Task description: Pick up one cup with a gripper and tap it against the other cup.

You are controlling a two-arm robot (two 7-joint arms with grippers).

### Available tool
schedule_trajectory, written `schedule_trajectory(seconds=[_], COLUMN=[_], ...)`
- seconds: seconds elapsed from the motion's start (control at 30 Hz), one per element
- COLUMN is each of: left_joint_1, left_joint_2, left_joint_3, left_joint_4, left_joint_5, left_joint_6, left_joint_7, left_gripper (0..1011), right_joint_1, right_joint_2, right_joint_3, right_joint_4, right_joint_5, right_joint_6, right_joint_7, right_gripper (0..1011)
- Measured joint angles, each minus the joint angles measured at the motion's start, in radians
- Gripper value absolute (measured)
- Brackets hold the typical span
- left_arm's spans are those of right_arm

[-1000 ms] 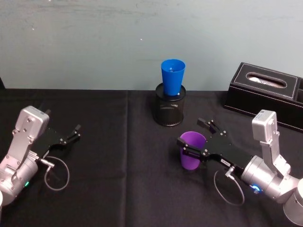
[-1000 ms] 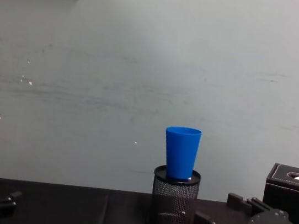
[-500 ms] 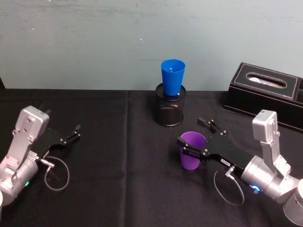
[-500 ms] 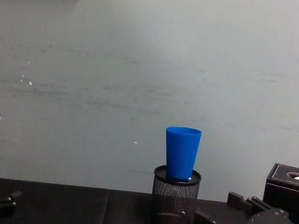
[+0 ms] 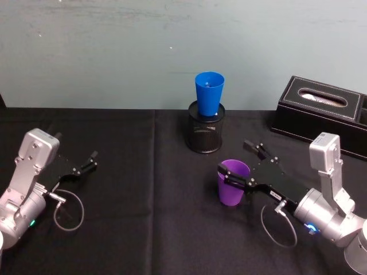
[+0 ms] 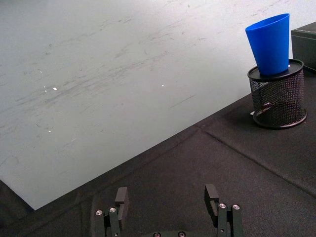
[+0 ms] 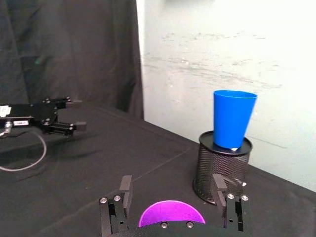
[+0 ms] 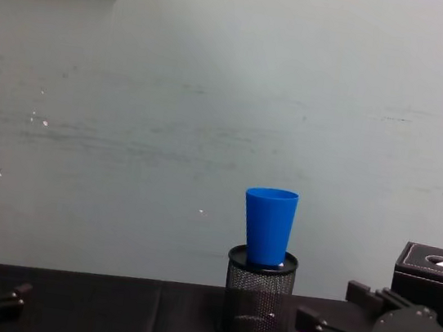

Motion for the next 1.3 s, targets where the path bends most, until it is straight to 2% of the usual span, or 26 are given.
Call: schedule_trajectory(seconds=[0.3, 0.7, 1.3], left_joint_1=[0.0, 0.0, 0.0], left_joint_2=[0.0, 0.0, 0.0], left_joint_3=[0.0, 0.0, 0.0], left_joint_4=[0.0, 0.0, 0.0], left_joint_5=[0.0, 0.0, 0.0], left_joint_6=[0.0, 0.0, 0.0], left_joint_7=[0.0, 0.0, 0.0], left_gripper=[1011, 1011, 1011], right_joint_1=[-0.026, -0.044, -0.069], right_joint_2=[-0.01, -0.02, -0.054], right_joint_3=[0.035, 0.073, 0.137], right_joint_4=[-0.016, -0.02, -0.02], right_joint_5=[0.002, 0.009, -0.022], right_joint_6=[0.009, 0.014, 0.048], right_joint_7=[-0.05, -0.078, -0.18], right_gripper=[1003, 1003, 1003])
